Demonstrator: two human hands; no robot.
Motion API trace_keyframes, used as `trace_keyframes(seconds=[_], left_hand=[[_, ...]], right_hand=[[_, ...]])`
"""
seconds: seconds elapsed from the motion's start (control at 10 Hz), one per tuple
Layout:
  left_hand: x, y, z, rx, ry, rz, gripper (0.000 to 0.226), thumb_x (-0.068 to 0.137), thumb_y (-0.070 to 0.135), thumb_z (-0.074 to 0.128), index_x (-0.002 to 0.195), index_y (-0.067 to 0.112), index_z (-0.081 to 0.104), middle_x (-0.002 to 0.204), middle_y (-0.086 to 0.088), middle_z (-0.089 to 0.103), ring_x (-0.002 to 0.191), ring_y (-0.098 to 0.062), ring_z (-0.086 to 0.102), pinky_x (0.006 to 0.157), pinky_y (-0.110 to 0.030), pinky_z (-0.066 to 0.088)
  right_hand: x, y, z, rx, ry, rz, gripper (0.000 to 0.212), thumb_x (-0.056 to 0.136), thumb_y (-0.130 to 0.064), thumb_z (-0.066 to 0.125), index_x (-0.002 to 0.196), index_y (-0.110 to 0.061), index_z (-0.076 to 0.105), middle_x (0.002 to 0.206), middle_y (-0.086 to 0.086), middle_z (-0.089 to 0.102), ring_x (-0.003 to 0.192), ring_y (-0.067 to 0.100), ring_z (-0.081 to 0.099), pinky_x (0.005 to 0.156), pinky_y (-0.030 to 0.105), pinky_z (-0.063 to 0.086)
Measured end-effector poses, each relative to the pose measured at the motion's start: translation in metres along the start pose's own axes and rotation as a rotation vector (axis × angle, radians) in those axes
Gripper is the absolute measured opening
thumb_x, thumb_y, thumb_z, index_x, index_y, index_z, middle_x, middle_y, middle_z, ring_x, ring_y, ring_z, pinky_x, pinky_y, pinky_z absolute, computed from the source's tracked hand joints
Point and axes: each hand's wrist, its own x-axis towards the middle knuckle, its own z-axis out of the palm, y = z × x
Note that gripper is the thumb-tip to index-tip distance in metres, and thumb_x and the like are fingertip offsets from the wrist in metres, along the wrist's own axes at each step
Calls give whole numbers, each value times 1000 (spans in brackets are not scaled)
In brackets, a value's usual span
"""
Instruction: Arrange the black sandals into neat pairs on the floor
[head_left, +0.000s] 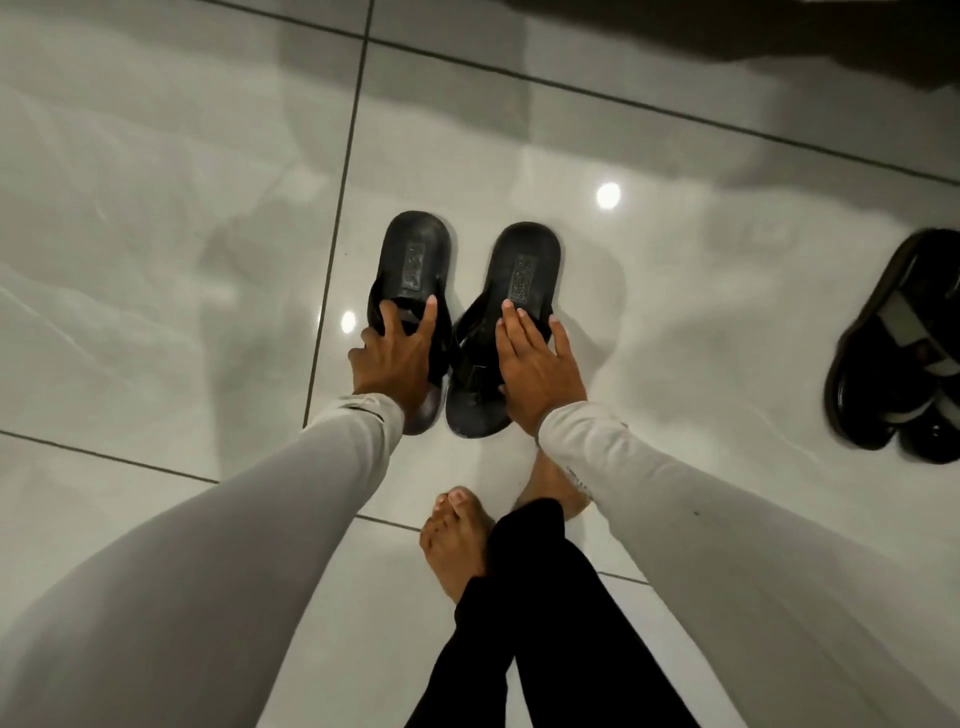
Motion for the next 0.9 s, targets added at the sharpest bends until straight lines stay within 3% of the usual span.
trace_keyframes(seconds=[0.1,0.4,0.6,0.8,0.9], left_hand=[[24,11,-27,51,24,32,100,83,38,71,157,35,3,153,-26,18,112,-45,54,87,-53,50],[69,24,-76,105,57,90,105,80,41,75,157,37,5,148,-24,25,109,-43,56,86,-53,51],[79,27,-88,115,71,93,107,77,42,78,157,37,7,148,-25,27,108,-44,57,85,-53,51],[70,32,-88,81,59,112,98,83,36,74,157,32,10,148,-25,28,102,-46,63,85,-55,54],[61,35,-88,108,67,111,94,84,31,73,157,28,13,142,-22,37,101,-45,64,83,-54,55]], right_hand=[[18,26,-19,42,-10,0,78,97,-21,62,159,-6,17,171,12,3,158,26,7,123,64,15],[61,75,-58,140,-8,-61,76,97,-16,62,159,-5,20,171,10,1,158,25,7,127,52,21],[68,81,-65,147,1,-67,76,96,-15,63,159,-5,22,171,11,3,158,25,8,126,50,23],[60,76,-74,111,-12,-32,78,96,-24,64,159,-10,20,171,11,6,157,27,8,125,59,17],[49,76,-80,107,-18,4,81,96,-27,65,160,-13,18,171,11,5,157,29,8,125,62,16]])
